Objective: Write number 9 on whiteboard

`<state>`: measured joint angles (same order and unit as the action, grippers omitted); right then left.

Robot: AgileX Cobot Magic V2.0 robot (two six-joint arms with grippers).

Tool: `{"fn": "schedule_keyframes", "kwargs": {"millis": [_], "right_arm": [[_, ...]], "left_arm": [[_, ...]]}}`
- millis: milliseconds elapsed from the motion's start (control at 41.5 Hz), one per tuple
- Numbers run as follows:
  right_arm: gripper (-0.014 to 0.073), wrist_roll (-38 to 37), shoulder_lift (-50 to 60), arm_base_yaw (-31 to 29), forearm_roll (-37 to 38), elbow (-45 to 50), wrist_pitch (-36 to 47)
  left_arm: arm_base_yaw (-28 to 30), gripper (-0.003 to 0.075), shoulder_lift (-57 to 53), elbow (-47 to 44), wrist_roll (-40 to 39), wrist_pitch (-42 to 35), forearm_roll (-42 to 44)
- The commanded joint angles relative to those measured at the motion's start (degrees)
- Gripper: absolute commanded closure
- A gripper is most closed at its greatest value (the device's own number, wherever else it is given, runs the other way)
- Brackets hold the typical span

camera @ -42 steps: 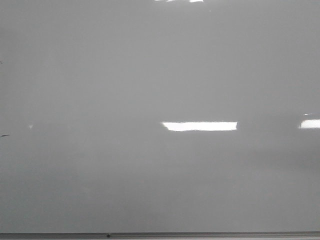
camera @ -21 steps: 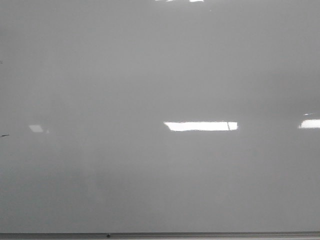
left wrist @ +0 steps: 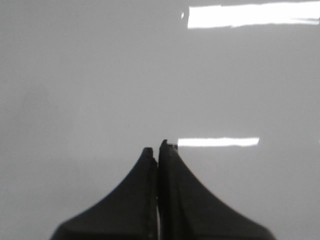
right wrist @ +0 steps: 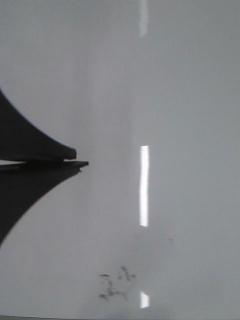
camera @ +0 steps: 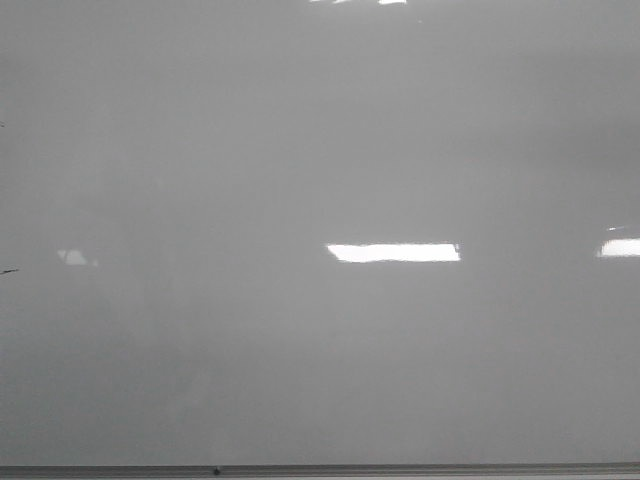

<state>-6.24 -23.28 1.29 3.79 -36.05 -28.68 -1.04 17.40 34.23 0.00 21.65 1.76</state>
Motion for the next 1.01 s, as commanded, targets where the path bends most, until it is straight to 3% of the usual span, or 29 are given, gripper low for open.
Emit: {"fn": "schedule_keyframes", "kwargs": {"millis": [0, 168, 481, 554, 698, 746, 818, 890, 987], "right_arm": [[0.0662, 0.1, -4.6, -0.1, 0.7, -2.0, -0.3], [0.0662, 0.1, -9.4, -0.1, 1.8, -2.0, -3.7], [0.0651, 2.6, -14.9, 0.3, 1.8, -2.0, -4.6], [0.0601, 3.1, -15.0, 1.4, 1.5, -2.0, -4.6], [0.0342, 3.7, -15.0, 5.0, 1.5, -2.0, -5.0], [0.0223, 3.7, -15.0, 5.6, 1.5, -2.0, -4.9], [0.0095, 3.7, -15.0, 5.8, 1.5, -2.0, -4.9], [0.0039, 3.7, -15.0, 5.8, 1.5, -2.0, -4.9], [0.0033, 3.7, -15.0, 5.8, 1.5, -2.0, -4.8]], "left_arm": [[0.0, 0.0739, 3.3, 1.7, -0.8, 0.9, -0.6], [0.0, 0.0739, 7.0, 1.2, -0.8, 5.4, -0.6], [0.0, 0.0739, 12.2, 0.7, -0.8, 5.1, -0.7], [0.0, 0.0739, 13.2, 0.7, -0.8, 5.1, -0.7], [0.0, 0.0725, 15.2, 0.7, -0.8, 4.7, -0.7], [0.0, 0.0689, 16.2, 0.7, -0.6, 4.7, -0.7], [0.0, 0.0569, 18.1, 0.8, -0.3, 4.7, -0.7], [0.0, 0.04, 20.3, 0.8, 0.0, 3.8, -0.5], [0.0, 0.0204, 24.4, 0.8, -0.3, 0.7, -0.5]]}}
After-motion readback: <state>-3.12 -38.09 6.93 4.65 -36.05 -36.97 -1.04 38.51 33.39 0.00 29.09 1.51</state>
